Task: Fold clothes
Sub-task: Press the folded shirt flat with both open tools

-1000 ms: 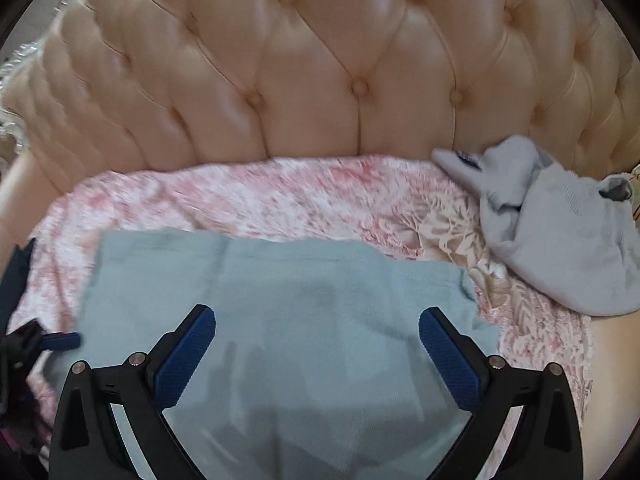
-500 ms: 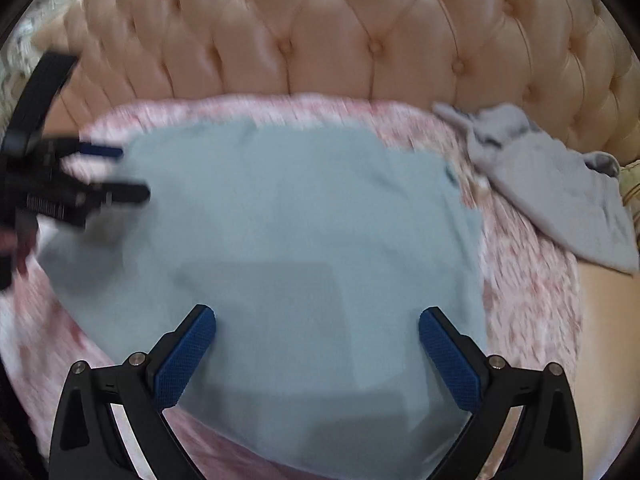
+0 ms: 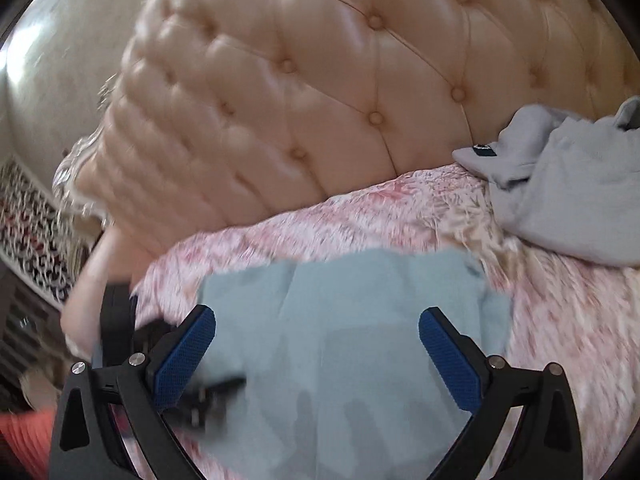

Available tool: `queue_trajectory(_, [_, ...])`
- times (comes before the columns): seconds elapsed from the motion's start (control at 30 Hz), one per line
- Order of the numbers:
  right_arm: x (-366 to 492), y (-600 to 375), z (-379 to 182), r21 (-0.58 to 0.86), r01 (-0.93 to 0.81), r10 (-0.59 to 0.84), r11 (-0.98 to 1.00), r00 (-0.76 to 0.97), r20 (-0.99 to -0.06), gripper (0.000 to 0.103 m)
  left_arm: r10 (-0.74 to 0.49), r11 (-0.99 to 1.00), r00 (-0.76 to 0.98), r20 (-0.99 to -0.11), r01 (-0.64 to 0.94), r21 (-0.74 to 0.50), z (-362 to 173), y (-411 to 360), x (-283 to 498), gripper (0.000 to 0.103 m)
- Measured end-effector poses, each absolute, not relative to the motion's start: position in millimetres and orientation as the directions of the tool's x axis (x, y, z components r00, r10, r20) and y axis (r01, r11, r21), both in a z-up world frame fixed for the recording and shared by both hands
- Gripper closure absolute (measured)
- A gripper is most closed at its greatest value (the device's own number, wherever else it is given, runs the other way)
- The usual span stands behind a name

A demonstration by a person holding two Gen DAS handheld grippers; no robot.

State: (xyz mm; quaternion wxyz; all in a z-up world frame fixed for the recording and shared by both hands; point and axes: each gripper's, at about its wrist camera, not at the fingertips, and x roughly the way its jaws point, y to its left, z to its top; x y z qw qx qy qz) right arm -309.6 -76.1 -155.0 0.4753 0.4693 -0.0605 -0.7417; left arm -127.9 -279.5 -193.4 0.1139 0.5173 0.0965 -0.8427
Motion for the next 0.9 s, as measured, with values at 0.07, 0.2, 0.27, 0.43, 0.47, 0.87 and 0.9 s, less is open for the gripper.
queue_trajectory(0.07, [-327.5, -92.1, -167.8, 0.53, 0.628, -0.732, -0.57, -0.094, -0.675, 0.0, -0.073, -0.953, -0.446, -0.892, 0.294, -0.069, -194.6, -283.0, -125.0, 0.0])
queue_trajectory(0.2, [-346.0, -111.3, -196.6, 0.51, 0.613, -0.672, -0.603, -0.046, -0.739, 0.0, -0.078, -0.954, -0.459, -0.885, 0.293, -0.068, -195.0, -281.0, -121.1, 0.0])
queue_trajectory(0.27, [-350.5, -115.2, -207.4, 0.457, 0.624, -0.62, -0.634, -0.057, -0.782, 0.0, -0.084, -0.953, -0.466, -0.881, 0.295, -0.065, -195.4, -279.5, -119.9, 0.0])
queue_trajectory(0.43, [-360.8, -84.9, -194.6, 0.359, 0.552, -0.562, -0.752, -0.254, -0.787, 0.0, -0.083, -0.954, -0.475, -0.876, 0.292, -0.068, -196.7, -280.3, -119.0, 0.0])
queue_trajectory(0.47, [-361.3, -76.4, -192.2, 0.389, 0.533, -0.581, -0.751, -0.254, -0.773, 0.0, -0.083, -0.954, -0.476, -0.876, 0.293, -0.068, -196.6, -280.4, -118.4, 0.0])
queue_trajectory(0.87, [-202.8, -84.8, -173.2, 0.342, 0.839, -0.626, -0.423, 0.002, -0.78, 0.0, -0.115, -0.944, -0.492, -0.863, 0.325, -0.06, -183.7, -269.0, -85.6, 0.0])
queue_trajectory(0.9, [-194.7, -82.9, -179.5, 0.32, 0.849, -0.603, -0.42, 0.002, -0.798, 0.0, -0.123, -0.948, -0.482, -0.867, 0.317, -0.042, -187.3, -265.8, -81.9, 0.0])
